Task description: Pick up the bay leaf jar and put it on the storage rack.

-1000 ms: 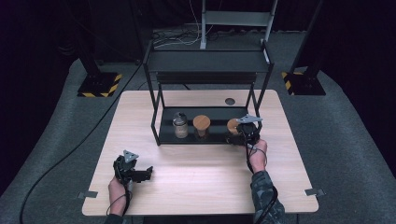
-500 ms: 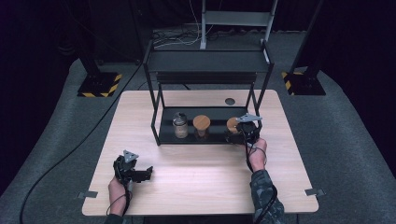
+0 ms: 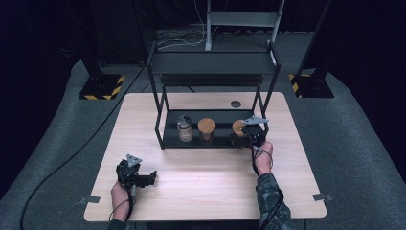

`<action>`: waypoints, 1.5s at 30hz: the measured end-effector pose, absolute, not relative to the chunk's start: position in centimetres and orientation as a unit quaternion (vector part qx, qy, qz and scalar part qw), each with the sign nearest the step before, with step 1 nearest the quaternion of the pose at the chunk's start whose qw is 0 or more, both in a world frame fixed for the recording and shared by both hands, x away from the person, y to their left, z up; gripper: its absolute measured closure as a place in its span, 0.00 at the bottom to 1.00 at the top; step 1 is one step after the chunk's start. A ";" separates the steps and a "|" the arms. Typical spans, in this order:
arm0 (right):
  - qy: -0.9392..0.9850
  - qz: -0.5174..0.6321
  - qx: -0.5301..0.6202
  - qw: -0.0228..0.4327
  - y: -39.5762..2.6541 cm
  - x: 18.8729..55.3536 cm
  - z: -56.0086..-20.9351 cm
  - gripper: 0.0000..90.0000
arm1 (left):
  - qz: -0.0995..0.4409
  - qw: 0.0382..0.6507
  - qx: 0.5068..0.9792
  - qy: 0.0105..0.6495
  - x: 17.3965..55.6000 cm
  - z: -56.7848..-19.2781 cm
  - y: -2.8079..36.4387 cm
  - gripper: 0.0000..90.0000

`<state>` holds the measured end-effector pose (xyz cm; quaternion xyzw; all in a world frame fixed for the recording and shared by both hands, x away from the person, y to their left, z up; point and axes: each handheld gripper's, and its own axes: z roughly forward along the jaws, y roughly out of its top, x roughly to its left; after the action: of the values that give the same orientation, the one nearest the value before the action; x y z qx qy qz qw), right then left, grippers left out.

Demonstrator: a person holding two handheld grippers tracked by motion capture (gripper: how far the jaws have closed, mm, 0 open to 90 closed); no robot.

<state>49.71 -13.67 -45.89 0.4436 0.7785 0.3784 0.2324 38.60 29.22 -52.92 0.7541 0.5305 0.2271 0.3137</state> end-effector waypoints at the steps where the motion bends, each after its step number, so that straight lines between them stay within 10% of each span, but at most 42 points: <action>1: 0.778 0.379 0.444 0.232 -13.6 49.8 -45.9 0.27 | 0.227 0.314 0.754 0.530 38.6 -52.9 29.2 0.00; 45: 0.780 0.376 0.438 0.243 -11.8 51.1 -47.0 0.27 | 0.226 0.314 0.754 0.530 38.6 -52.9 29.2 0.00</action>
<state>51.10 -11.76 -46.99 0.4378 0.7796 0.3761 0.2432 38.62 29.24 -52.93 0.7543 0.5304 0.2262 0.3139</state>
